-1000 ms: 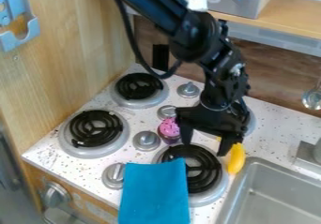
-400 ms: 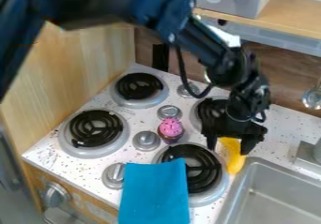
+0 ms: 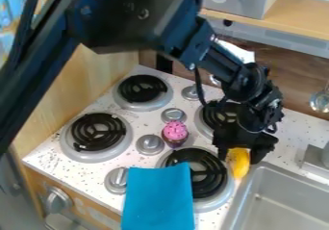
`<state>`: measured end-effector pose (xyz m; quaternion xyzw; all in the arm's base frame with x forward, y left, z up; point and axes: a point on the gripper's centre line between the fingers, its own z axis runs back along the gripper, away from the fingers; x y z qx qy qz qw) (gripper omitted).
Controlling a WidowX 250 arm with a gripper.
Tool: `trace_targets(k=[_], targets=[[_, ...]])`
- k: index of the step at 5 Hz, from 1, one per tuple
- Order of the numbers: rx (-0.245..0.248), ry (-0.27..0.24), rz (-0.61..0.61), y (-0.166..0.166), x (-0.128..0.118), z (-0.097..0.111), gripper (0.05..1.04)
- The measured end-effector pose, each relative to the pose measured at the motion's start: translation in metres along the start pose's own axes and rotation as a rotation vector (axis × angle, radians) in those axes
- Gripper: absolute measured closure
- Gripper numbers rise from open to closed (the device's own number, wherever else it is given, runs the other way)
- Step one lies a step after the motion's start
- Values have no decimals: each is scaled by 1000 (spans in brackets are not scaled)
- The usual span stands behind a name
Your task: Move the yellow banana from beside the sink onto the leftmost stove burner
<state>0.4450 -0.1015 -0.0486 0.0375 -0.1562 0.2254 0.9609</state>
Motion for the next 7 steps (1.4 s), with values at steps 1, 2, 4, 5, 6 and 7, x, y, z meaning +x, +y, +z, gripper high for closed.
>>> trace_targets(k=[1, 2, 4, 5, 6, 7], targets=[[15, 3, 18, -2, 2, -7, 384], [26, 7, 33, -1, 2, -7, 563], [12, 60, -52, 17, -19, 16, 567], [-45, 78, -149, 32, -31, 41, 567], [-82, 81, -227, 55, -34, 60, 567], [-158, 48, -297, 71, -37, 78, 567]])
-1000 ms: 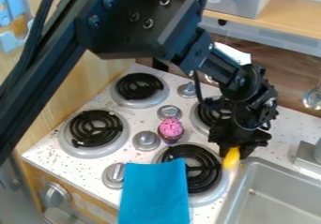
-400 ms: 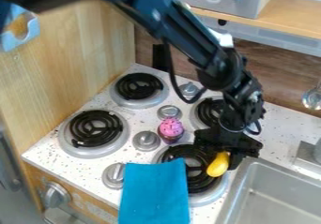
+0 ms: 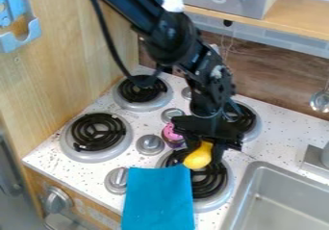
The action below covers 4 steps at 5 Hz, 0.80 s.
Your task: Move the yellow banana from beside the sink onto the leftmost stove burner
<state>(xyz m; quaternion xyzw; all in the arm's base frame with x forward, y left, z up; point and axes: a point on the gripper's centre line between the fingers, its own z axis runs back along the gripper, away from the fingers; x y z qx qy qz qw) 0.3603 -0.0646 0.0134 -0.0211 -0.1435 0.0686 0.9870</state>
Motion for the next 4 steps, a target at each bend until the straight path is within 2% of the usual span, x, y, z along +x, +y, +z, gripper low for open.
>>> trace_targets(k=[1, 2, 3, 4], targets=[[51, -69, -79, 26, -1, 24, 567], [76, -133, -88, 57, 4, 44, 567], [108, -125, -134, 81, 6, 46, 567], [117, -86, -132, 120, 3, 31, 567]])
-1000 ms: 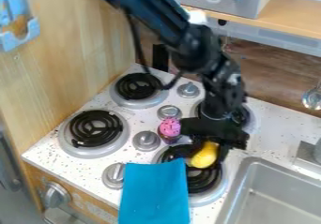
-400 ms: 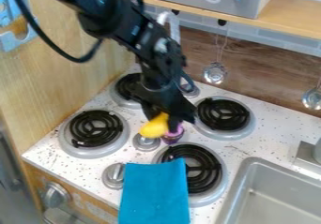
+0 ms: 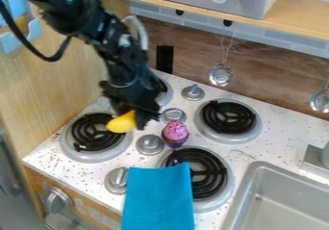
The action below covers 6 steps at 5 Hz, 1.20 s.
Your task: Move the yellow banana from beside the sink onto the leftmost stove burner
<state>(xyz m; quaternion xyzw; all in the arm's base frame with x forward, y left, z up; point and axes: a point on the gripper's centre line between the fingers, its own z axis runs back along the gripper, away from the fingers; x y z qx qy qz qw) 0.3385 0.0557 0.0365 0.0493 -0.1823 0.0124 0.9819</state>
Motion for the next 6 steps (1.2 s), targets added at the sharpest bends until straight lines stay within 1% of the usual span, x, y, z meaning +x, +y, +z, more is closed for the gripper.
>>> trace_targets(k=[1, 2, 3, 4, 5, 6], targets=[[-17, 13, -16, 23, -6, -11, 567], [-10, 50, 2, 48, -20, -27, 567], [-14, 42, 10, 64, -25, -41, 567], [6, 47, -38, 72, -17, -58, 567], [8, 67, -65, 76, -11, -81, 567], [8, 47, -69, 79, -1, -90, 567]])
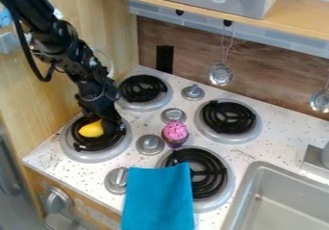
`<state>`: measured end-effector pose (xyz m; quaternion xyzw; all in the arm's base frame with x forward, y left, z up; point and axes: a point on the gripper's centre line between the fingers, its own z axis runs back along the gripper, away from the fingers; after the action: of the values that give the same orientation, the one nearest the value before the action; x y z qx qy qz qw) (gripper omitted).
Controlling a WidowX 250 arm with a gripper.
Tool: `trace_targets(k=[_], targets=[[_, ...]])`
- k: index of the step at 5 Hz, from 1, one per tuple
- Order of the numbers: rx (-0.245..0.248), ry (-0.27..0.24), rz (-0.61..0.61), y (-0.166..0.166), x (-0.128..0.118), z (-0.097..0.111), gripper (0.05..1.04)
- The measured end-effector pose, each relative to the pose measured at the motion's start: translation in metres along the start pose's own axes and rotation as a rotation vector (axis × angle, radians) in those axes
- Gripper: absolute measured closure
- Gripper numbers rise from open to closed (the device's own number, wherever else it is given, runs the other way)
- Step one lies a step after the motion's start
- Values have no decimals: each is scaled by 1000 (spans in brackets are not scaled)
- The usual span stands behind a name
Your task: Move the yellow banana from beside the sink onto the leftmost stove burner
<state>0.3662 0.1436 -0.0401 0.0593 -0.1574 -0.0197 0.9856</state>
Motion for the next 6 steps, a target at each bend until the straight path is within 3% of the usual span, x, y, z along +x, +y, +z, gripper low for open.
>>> trace_targets(k=[1, 2, 3, 6], targets=[[4, -13, -7, 4, 8, -6, 502], [0, -7, -4, 3, 6, -8, 217], [3, -7, 3, 6, 5, -8, 90], [3, -6, 3, 6, 5, -8, 90]])
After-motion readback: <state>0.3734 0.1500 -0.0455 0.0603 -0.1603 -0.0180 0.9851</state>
